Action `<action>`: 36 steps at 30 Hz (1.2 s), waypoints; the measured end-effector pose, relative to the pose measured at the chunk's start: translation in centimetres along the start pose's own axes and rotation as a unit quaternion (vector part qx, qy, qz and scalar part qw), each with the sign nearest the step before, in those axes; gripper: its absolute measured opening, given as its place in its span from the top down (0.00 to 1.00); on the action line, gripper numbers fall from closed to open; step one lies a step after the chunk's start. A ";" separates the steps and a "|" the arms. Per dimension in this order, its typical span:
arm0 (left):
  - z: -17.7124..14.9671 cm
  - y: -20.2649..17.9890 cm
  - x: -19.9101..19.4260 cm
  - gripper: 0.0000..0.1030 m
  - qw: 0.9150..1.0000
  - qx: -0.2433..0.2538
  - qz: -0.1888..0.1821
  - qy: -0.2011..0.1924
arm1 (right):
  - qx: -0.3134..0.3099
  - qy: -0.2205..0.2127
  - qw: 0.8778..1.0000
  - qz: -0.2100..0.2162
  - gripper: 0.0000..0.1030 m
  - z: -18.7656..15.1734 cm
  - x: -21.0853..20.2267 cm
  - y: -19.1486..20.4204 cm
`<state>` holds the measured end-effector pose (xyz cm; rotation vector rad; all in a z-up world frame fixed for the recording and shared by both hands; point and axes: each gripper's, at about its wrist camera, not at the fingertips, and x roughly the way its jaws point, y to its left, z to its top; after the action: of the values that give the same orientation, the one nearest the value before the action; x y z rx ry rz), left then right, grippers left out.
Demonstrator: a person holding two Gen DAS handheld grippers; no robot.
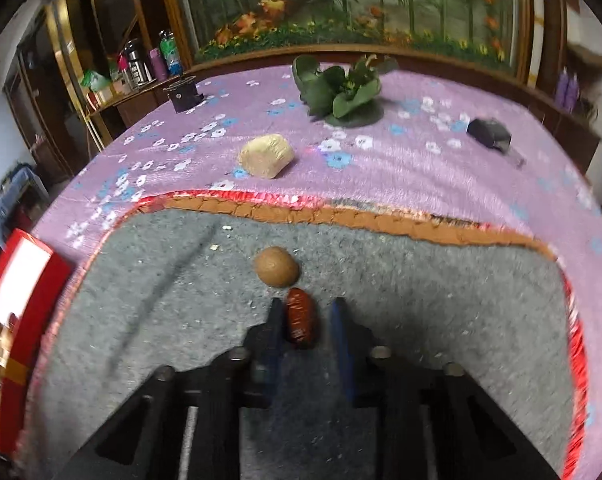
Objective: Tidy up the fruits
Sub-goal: 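Move both open grippers back over the grey felt, then grasp a brown longan with the left gripper while the right grasps a red jujube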
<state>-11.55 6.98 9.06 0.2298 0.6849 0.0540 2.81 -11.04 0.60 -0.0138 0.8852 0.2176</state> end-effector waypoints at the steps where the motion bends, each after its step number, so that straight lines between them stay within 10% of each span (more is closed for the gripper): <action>1: 0.7 -0.5 0.4 0.40 1.000 0.002 -0.011 0.002 | 0.005 -0.003 1.000 0.008 0.85 0.0 0.0 -0.6; 12: 6.6 -9.7 9.1 0.40 0.996 0.017 -0.077 0.041 | 0.282 -0.043 0.954 0.096 0.85 -0.5 -1.8 -13.4; 24: 8.0 -14.0 14.8 0.41 0.991 0.002 -0.107 0.078 | 0.281 -0.044 0.952 0.114 0.85 0.2 -1.6 -12.8; 31: 7.9 -14.4 16.7 0.80 0.987 -0.005 -0.132 0.094 | 0.281 -0.048 0.952 0.108 0.85 0.6 -1.1 -12.8; 36: 7.7 -14.2 15.2 0.80 0.988 -0.001 -0.136 0.080 | 0.275 -0.050 0.954 0.109 0.85 0.6 -1.0 -12.8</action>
<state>4.73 -6.41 2.19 0.1293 0.8703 -0.1895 5.13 -23.66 0.79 0.6131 0.8222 0.1699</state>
